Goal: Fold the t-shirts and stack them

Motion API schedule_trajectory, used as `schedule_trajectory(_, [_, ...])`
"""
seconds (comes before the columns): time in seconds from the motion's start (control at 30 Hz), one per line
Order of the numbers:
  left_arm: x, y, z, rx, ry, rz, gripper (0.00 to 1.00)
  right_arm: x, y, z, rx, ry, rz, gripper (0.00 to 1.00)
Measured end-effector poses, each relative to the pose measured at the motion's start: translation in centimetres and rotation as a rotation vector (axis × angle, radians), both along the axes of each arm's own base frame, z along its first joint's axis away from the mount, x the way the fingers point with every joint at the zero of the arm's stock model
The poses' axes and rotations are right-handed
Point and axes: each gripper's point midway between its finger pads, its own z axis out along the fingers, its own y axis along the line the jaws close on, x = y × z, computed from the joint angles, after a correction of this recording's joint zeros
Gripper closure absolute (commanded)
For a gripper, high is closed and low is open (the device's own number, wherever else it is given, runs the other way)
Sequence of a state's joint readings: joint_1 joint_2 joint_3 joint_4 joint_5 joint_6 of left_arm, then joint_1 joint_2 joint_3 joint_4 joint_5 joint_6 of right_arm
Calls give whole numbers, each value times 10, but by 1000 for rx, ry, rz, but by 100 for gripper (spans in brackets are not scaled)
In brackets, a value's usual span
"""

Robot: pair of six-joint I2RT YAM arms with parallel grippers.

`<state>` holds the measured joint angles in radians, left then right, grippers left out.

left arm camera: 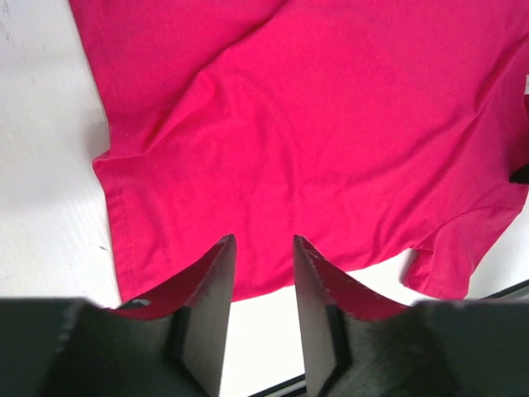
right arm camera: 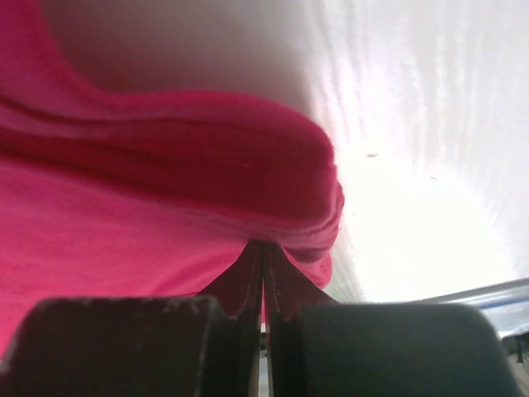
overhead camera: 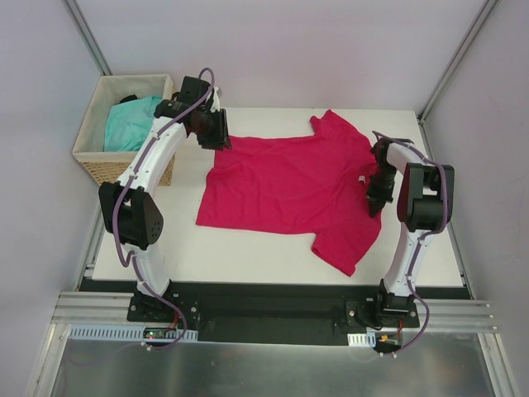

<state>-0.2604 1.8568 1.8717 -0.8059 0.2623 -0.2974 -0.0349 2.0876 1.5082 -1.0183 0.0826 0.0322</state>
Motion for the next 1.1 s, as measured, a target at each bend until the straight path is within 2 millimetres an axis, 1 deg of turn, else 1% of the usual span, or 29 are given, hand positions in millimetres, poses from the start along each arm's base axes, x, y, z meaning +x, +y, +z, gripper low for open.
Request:
schedule_trajectory(0.1, [1, 0, 2, -2, -5, 0, 63, -5, -8, 1, -22, 24, -9, 99])
schedule_trajectory(0.3, [1, -2, 5, -11, -10, -6, 61, -15, -34, 0, -55, 51, -62, 99])
schedule_trajectory(0.43, [2, -3, 10, -20, -22, -10, 60, -19, -46, 1, -66, 61, -86, 99])
schedule_trajectory(0.6, [4, -4, 16, -25, -37, -10, 50, -20, -48, 0, -71, 65, -82, 98])
schedule_trajectory(0.63, [4, -4, 18, -25, -41, -10, 46, -20, -48, 1, -70, 63, -81, 94])
schedule_trajectory(0.7, [4, -4, 20, -28, -47, -9, 42, -20, -47, 1, -68, 53, -81, 84])
schedule_trajectory(0.73, [4, -4, 22, -27, -51, -10, 41, -19, -46, 3, -67, 45, -83, 69])
schedule_trajectory(0.77, [4, -4, 23, -29, -54, -9, 40, -19, -46, 6, -66, 33, -81, 63])
schedule_trajectory(0.8, [3, -3, 24, -29, -55, -8, 40, -17, -45, 10, -65, 14, -81, 55])
schedule_trajectory(0.83, [3, -3, 24, -29, -57, -8, 40, -12, -45, 18, -67, -21, -73, 53])
schedule_trajectory(0.9, [3, -3, 26, -30, -60, -8, 39, -5, -43, 35, -73, -93, -69, 52])
schedule_trajectory(1.1, [5, 0, 26, -12, -68, 0, 40, 16, -33, 112, -67, -380, -50, 51])
